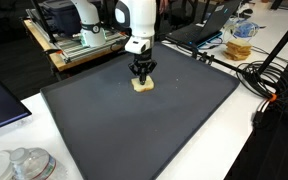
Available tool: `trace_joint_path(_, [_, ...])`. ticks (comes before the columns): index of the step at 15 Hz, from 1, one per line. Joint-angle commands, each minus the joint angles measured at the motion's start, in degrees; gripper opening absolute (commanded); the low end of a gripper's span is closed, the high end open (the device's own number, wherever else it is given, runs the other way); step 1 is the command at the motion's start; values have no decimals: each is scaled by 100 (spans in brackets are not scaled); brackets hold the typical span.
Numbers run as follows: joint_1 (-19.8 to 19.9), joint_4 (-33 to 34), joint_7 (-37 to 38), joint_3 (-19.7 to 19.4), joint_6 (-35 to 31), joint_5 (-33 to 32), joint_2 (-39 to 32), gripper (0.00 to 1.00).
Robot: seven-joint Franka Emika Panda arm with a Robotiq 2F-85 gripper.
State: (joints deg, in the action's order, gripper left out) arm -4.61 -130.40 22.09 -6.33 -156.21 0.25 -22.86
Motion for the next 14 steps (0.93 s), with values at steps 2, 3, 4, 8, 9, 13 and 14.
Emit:
trace_joint_path(2, [129, 34, -229, 62, -367, 117, -637, 5])
trace_joint_path(3, [134, 41, -243, 68, -366, 124, -644, 5])
trace_joint_path(4, [135, 45, -251, 70, -361, 125, -648, 5])
trace_joint_path(8, [121, 46, -257, 60, -372, 104, -664, 5])
trace_joint_path(9, [130, 45, -281, 68, -378, 111, -659, 5])
trace_joint_path(13, [350, -9, -1163, 321, -562, 80, -627, 5])
trace_joint_path(14, [357, -20, -1294, 317, -605, 13, -629, 5])
